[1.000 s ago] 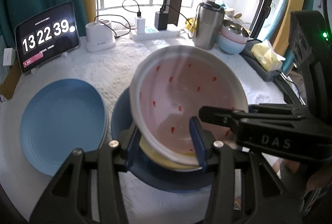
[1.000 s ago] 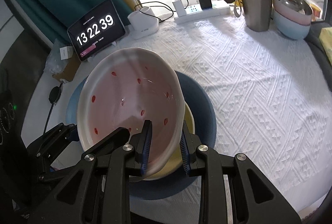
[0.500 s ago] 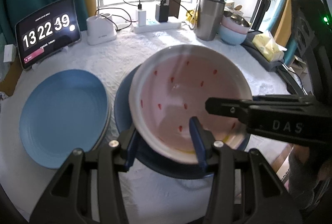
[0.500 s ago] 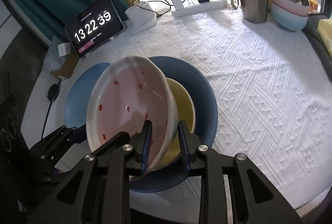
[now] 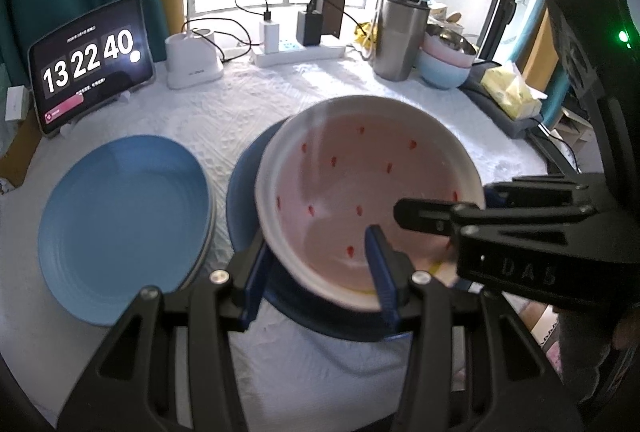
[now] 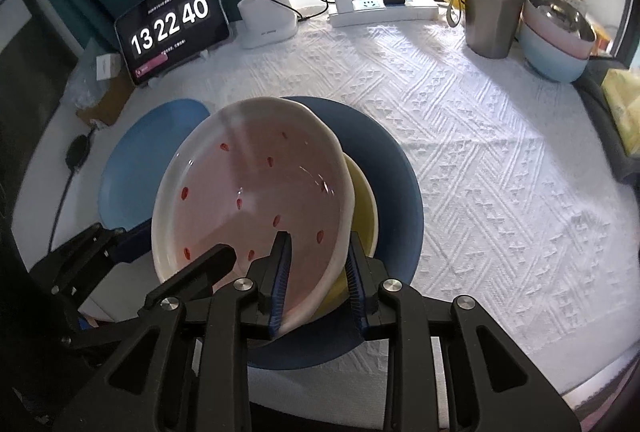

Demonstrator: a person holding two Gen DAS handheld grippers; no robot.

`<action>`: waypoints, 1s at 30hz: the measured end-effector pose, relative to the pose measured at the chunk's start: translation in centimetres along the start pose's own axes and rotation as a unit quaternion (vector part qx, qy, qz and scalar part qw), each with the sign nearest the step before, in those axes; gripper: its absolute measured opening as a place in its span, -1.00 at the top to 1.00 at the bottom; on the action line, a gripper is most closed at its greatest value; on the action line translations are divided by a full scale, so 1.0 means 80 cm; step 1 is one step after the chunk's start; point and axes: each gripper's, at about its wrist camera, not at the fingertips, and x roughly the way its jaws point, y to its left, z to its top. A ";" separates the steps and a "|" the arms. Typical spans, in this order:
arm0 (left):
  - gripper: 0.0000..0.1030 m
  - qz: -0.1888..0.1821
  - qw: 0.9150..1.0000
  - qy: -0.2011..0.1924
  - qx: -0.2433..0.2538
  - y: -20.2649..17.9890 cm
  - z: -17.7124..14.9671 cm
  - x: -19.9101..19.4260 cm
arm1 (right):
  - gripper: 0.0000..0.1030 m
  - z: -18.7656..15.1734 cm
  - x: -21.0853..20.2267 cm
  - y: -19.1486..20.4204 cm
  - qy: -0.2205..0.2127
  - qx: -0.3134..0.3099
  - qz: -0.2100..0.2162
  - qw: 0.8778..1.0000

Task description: Organize plates and bowls

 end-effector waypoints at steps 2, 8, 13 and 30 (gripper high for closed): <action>0.08 -0.001 1.000 -0.001 0.000 0.001 0.000 -0.001 | 0.41 -0.001 -0.002 0.004 0.001 -0.007 -0.007 1.000; 0.08 -0.004 1.000 -0.004 0.001 0.002 -0.001 -0.002 | 0.36 -0.001 -0.007 0.008 0.001 -0.024 -0.019 1.000; 0.08 -0.007 1.000 -0.007 0.000 0.006 0.000 -0.004 | 0.34 -0.001 -0.012 0.011 0.002 -0.041 -0.032 0.999; 0.06 0.006 1.000 -0.021 -0.015 0.025 0.008 -0.016 | 0.20 -0.003 -0.021 -0.006 -0.018 -0.032 -0.035 0.999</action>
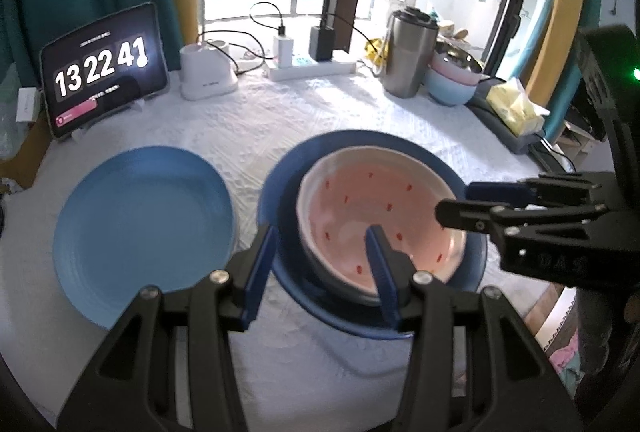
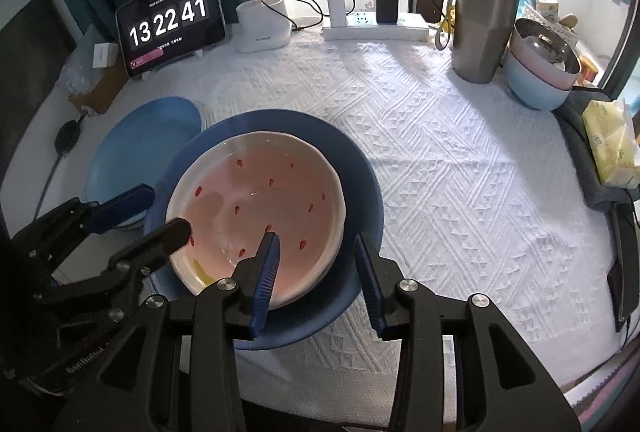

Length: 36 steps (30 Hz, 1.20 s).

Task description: Organize plates and bowls

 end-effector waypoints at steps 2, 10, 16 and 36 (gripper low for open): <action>0.06 0.003 1.000 -0.002 -0.005 0.005 0.002 -0.002 | 0.20 0.000 -0.003 -0.001 -0.007 0.002 0.000 1.000; 0.05 0.019 1.000 -0.016 -0.018 0.021 0.007 -0.013 | 0.20 -0.001 -0.022 -0.018 -0.048 0.012 0.003 0.999; 0.05 0.040 0.999 -0.008 -0.035 0.040 0.002 -0.008 | 0.20 -0.002 -0.028 -0.037 -0.077 0.020 -0.009 0.997; 0.05 0.052 0.998 0.035 -0.017 0.030 -0.010 0.027 | 0.20 -0.006 0.014 -0.067 -0.034 0.040 0.020 0.998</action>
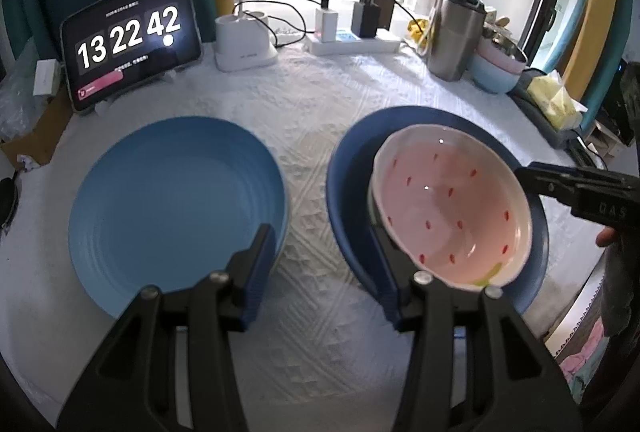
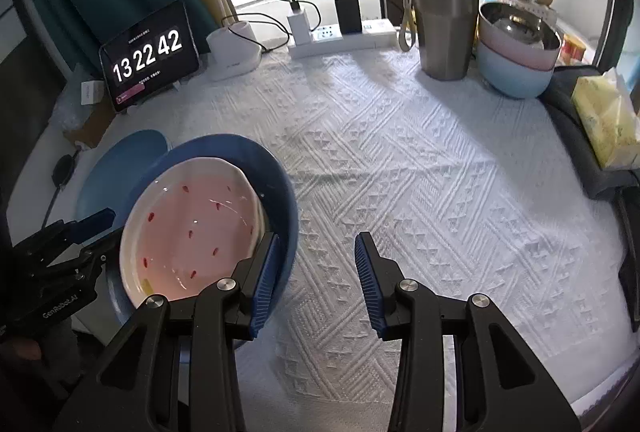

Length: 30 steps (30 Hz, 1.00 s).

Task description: Organize plates and bowls

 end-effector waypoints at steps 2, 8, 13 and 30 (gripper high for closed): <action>0.05 0.007 1.000 0.000 0.005 -0.003 0.001 0.001 | 0.20 0.000 0.005 -0.003 0.004 0.003 0.006 1.000; 0.05 0.009 1.000 0.004 0.005 -0.002 0.003 0.006 | 0.20 0.000 0.019 -0.004 0.026 0.007 0.022 0.999; 0.04 0.020 1.000 0.003 0.017 -0.007 0.004 0.007 | 0.20 0.001 0.021 -0.006 0.024 0.015 0.024 0.999; -0.04 0.035 0.999 -0.027 0.022 -0.008 -0.002 0.007 | 0.18 -0.006 0.027 -0.010 0.000 0.040 0.035 0.999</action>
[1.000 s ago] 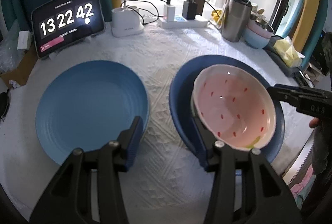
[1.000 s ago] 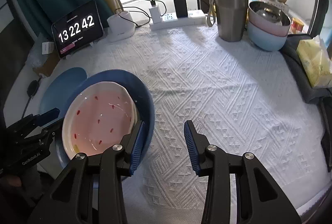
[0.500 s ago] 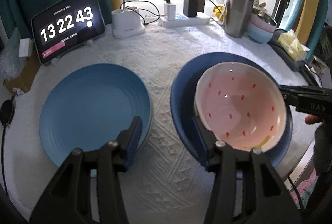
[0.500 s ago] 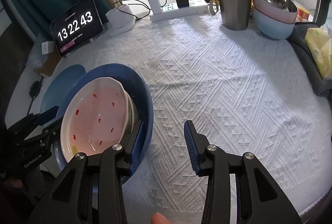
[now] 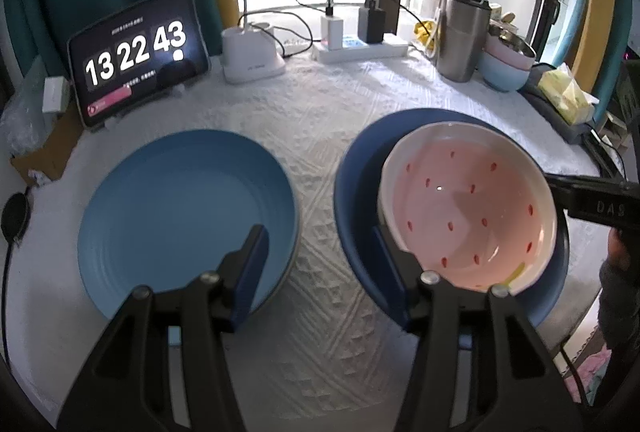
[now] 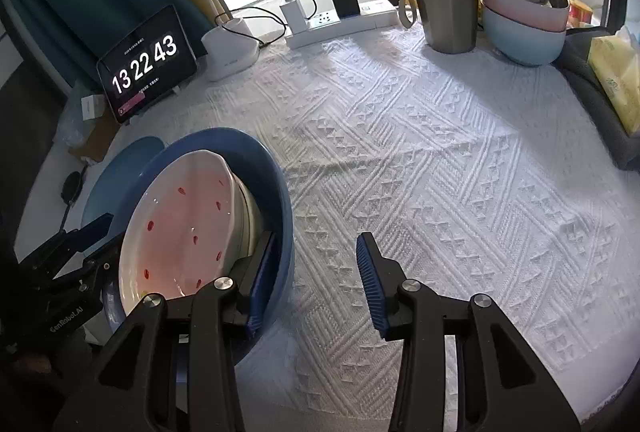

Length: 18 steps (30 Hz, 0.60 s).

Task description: Organize plates and bowls

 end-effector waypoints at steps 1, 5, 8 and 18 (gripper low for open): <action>-0.03 0.001 1.000 -0.003 0.002 -0.001 0.000 -0.001 | 0.20 -0.001 -0.001 0.002 -0.003 -0.002 -0.001 1.000; 0.15 -0.006 1.000 -0.007 -0.003 -0.001 -0.001 -0.002 | 0.36 -0.001 -0.001 0.004 -0.005 0.001 0.010 1.000; 0.38 -0.011 1.000 -0.012 -0.001 -0.005 -0.002 -0.003 | 0.47 -0.001 -0.002 0.008 -0.006 -0.002 0.011 1.000; 0.71 -0.029 0.999 -0.018 -0.005 -0.011 0.000 -0.006 | 0.79 -0.005 -0.005 0.020 -0.022 -0.003 0.011 1.000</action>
